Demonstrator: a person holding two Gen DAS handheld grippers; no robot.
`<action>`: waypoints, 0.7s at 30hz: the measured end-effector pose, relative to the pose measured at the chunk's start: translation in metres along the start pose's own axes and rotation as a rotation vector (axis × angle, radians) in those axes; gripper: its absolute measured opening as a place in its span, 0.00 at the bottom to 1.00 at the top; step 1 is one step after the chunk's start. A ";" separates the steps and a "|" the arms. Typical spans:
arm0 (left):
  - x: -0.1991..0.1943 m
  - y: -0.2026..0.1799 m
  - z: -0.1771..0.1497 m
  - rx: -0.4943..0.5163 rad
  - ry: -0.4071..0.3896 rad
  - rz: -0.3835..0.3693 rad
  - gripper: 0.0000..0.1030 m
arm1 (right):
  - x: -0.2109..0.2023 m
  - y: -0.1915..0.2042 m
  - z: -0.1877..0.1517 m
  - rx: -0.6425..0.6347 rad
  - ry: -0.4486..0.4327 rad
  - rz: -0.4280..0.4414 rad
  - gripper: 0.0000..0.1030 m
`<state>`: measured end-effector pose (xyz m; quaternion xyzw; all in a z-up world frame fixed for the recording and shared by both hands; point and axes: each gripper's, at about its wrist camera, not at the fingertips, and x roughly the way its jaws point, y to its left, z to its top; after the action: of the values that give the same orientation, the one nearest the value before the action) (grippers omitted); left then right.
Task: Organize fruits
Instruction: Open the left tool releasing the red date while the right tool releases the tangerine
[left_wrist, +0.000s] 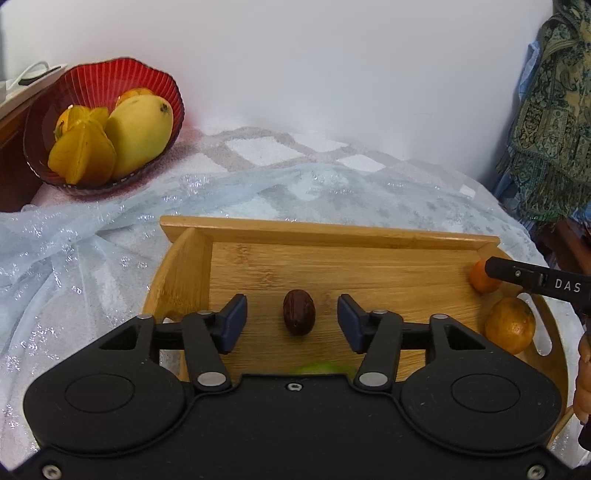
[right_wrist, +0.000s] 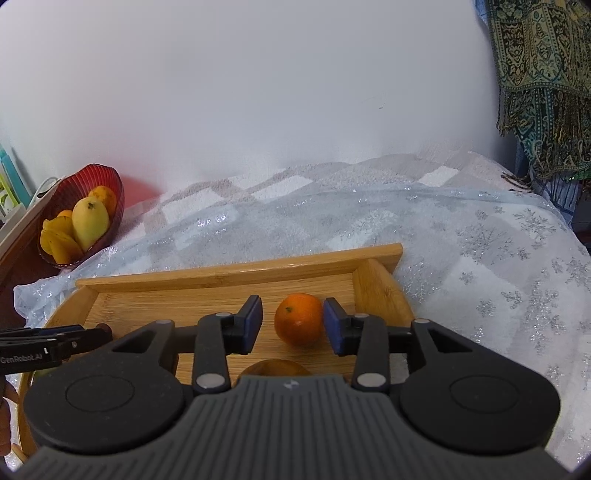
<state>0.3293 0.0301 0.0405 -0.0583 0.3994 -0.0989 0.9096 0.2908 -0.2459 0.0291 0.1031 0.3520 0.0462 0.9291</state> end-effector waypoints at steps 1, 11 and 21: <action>-0.003 -0.001 0.000 0.006 -0.007 0.000 0.55 | -0.001 0.000 0.000 -0.001 -0.004 -0.001 0.58; -0.029 -0.014 -0.005 0.039 -0.071 -0.008 0.75 | -0.021 0.002 -0.005 -0.013 -0.051 0.006 0.69; -0.059 -0.019 -0.023 0.041 -0.119 0.000 0.85 | -0.048 0.015 -0.020 -0.060 -0.120 -0.012 0.82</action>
<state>0.2708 0.0246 0.0710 -0.0456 0.3426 -0.1035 0.9326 0.2415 -0.2359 0.0482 0.0757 0.2950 0.0448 0.9515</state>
